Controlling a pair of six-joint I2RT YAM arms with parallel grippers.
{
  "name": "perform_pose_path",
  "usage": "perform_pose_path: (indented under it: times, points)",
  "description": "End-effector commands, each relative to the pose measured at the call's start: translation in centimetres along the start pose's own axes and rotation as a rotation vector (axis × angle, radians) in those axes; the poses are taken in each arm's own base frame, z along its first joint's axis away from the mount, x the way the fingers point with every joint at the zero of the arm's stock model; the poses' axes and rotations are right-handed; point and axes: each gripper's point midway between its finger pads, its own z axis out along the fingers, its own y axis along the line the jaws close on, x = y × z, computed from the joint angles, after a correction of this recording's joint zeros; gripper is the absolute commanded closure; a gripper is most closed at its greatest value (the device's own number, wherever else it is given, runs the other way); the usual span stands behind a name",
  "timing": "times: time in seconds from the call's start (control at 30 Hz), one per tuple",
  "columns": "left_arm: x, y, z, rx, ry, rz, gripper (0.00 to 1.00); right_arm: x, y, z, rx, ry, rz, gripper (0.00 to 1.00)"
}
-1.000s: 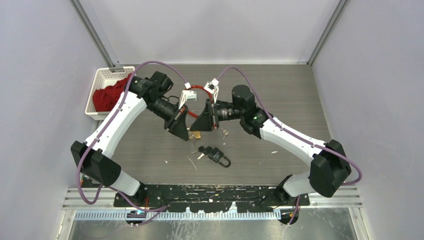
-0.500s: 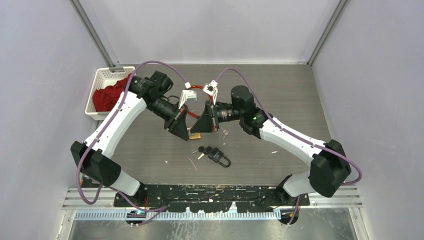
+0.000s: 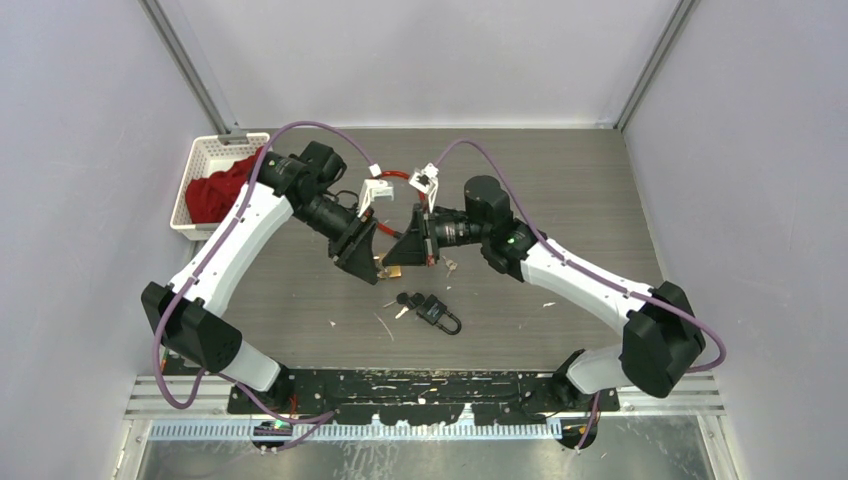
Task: Unlock with the key
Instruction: Pick up the key from the center of the board.
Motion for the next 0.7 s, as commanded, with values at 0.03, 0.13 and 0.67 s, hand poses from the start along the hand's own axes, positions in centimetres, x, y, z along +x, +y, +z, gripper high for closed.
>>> perform_pose_path:
  times: [0.03, 0.13, 0.67]
  points:
    - [-0.6, -0.5, -1.0, -0.022, -0.032, 0.0, 0.36, -2.6, 1.9, -1.8, 0.003, -0.19, -0.09, 0.99]
    - [-0.9, -0.4, -1.7, -0.015, -0.079, -0.035, 0.28, -3.1, 2.7, -2.8, 0.001, -0.28, -0.11, 0.99]
    - [-2.2, -2.9, -1.4, 0.1, -0.236, -0.074, 0.64, -3.4, 3.9, -3.8, -0.062, -0.409, -0.091, 0.99]
